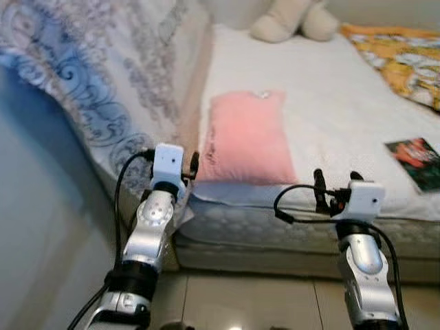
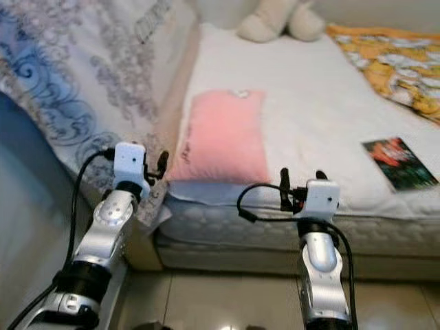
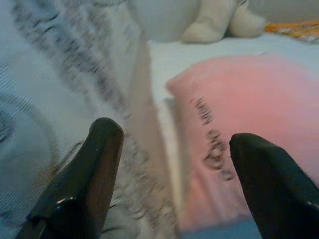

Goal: Clean up the room

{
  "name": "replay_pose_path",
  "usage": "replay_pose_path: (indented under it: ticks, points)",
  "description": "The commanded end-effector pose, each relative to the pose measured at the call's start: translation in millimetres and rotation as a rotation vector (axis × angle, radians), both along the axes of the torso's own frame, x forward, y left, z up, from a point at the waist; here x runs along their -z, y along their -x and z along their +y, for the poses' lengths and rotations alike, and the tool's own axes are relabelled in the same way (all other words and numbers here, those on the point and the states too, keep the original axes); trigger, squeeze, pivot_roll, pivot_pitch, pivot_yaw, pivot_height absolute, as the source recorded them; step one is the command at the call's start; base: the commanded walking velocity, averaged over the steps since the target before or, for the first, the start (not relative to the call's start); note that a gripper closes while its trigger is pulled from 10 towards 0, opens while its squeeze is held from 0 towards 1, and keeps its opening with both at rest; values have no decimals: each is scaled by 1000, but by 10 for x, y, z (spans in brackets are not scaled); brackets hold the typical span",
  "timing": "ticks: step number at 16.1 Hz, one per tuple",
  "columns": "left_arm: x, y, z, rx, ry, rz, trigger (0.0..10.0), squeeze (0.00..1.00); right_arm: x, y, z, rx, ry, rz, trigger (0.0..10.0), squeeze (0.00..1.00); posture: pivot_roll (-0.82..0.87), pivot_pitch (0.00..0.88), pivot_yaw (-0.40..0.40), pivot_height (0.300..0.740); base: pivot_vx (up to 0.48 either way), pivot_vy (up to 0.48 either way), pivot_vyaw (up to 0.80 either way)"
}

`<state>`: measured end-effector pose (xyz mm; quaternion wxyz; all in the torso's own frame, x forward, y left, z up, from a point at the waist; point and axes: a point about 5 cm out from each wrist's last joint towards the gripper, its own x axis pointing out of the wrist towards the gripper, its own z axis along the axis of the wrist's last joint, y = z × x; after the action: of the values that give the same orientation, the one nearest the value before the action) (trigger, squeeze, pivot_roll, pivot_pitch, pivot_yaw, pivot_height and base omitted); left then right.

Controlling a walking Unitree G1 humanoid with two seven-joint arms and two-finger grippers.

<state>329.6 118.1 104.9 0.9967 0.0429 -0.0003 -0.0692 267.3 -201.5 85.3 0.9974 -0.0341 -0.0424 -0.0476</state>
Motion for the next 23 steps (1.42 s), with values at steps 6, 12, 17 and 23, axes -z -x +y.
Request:
replay_pose_path:
  ticks: [6,12,17,23]
  points:
    - [245,255,261,27,-58,66,10000,0,38,28,-7,-27,-11,37,10000,1000,-91,0,19,740,0,0,0]
    - [181,233,109,2,41,63,10000,0,115,18,37,-68,37,115,10000,0,-75,0,-19,740,86,-204,0]
    - [96,122,90,-27,43,41,10000,0,12,-67,-56,-16,31,77,10000,0,-101,0,6,740,175,-227,0]
    - [-38,32,18,21,91,6,10000,0,-25,-152,-14,-10,12,57,10000,0,-97,0,18,740,80,0,0]
